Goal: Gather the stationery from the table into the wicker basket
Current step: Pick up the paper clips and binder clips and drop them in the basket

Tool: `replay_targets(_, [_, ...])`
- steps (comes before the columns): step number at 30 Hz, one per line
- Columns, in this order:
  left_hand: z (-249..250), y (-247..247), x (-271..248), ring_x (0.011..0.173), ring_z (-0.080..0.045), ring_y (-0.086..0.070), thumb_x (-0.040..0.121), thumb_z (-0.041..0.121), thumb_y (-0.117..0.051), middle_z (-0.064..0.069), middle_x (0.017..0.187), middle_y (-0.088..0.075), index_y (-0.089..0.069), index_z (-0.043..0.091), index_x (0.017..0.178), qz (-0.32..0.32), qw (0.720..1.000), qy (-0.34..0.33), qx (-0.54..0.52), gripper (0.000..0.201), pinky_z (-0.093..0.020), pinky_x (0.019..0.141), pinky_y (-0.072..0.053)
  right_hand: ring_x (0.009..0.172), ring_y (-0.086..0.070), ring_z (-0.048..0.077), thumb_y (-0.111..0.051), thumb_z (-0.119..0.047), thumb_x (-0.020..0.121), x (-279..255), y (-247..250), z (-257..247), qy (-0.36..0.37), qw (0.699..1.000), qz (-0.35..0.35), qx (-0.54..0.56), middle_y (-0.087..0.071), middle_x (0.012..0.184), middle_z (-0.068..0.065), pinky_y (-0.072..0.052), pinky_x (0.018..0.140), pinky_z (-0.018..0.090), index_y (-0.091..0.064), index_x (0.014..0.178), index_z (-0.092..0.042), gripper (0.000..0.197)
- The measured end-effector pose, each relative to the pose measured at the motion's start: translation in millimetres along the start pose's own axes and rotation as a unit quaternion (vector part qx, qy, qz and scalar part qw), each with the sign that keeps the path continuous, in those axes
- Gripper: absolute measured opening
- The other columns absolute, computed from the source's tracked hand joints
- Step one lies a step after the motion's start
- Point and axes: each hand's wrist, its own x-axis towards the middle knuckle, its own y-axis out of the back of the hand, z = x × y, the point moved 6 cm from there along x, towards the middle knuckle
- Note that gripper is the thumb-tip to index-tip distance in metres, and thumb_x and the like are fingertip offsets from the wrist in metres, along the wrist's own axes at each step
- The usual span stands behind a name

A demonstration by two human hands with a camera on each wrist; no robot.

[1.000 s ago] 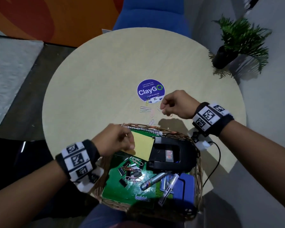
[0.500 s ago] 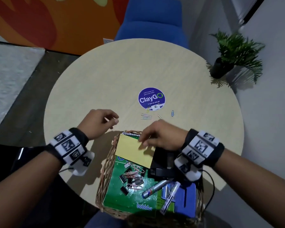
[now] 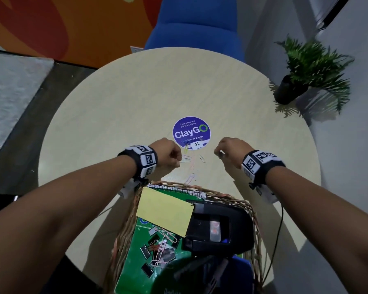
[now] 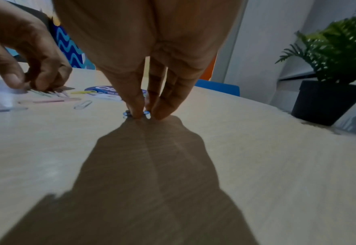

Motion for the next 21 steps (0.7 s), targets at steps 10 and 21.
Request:
replay_targets(10, [3.5,-2.7,13.5,0.081,-0.024,-0.061,0.080,0.013,-0.065,0.000,0.079,-0.064,-0.063,0.018,0.074,-0.029,0.995,0.018,0.095,0.008,-0.029,0.074,-0.047,0.089,-0.062,0.032,-0.056,-0.007,0.084,0.3,-9.5,13.9,-0.054,0.994,0.018,0.089,-0.067,0.094,0.012,-0.052,0.079,0.039,-0.068,0.085,-0.005,0.011])
replay_targets(21, [-11.3,23.7,-5.1,0.069,-0.031,-0.051,0.089,0.019,-0.047,-0.015,0.075,-0.055,-0.054,0.005,0.073,0.016,0.982,0.081,0.172,0.022,-0.032,0.066,-0.044,0.064,-0.057,0.016,-0.062,-0.002,0.079,-51.9,38.7,10.4,-0.066,0.963,0.107,0.237,-0.065,0.072,0.004,-0.043,0.063,0.023,-0.068,0.073,-0.009,0.011])
